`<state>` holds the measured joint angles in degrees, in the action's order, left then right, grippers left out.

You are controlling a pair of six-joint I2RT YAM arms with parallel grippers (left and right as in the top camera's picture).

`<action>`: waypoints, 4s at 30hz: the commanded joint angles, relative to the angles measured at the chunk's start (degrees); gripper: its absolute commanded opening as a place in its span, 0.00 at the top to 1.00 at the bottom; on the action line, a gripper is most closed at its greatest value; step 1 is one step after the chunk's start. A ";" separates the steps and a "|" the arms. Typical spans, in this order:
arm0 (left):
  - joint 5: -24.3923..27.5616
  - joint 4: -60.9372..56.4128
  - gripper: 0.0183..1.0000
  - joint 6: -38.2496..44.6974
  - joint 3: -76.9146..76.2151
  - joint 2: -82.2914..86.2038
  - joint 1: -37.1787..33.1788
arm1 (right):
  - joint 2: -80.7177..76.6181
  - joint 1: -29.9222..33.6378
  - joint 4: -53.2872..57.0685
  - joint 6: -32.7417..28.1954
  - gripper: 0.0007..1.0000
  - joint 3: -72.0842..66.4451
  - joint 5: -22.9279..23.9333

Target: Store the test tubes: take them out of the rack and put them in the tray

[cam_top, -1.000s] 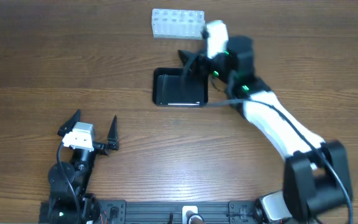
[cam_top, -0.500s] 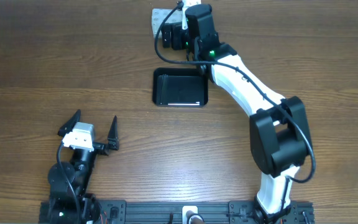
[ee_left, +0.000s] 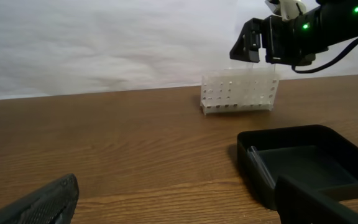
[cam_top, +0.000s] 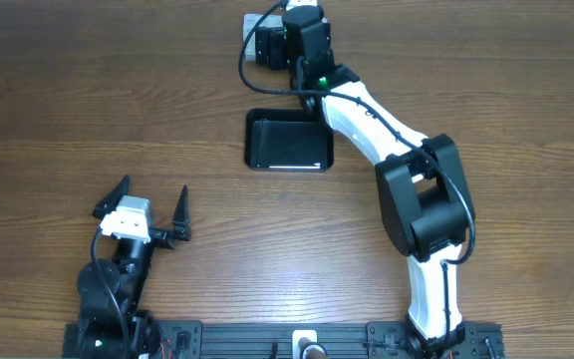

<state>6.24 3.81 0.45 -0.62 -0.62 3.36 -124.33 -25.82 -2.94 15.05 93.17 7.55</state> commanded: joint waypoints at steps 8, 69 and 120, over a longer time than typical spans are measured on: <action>0.76 0.07 0.00 0.61 0.28 0.24 -0.26 | -2.69 -1.05 -5.14 0.33 0.04 1.88 4.57; 0.76 0.07 0.00 0.63 0.28 0.24 -0.26 | -9.09 -1.01 -3.50 -3.13 0.74 7.65 10.58; 0.76 0.07 0.00 0.61 0.28 0.24 -0.26 | 5.81 -1.11 -1.42 -5.77 0.94 7.65 15.02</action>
<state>6.24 3.81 0.47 -0.62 -0.62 3.36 -123.74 -26.37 -4.71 10.04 99.33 21.39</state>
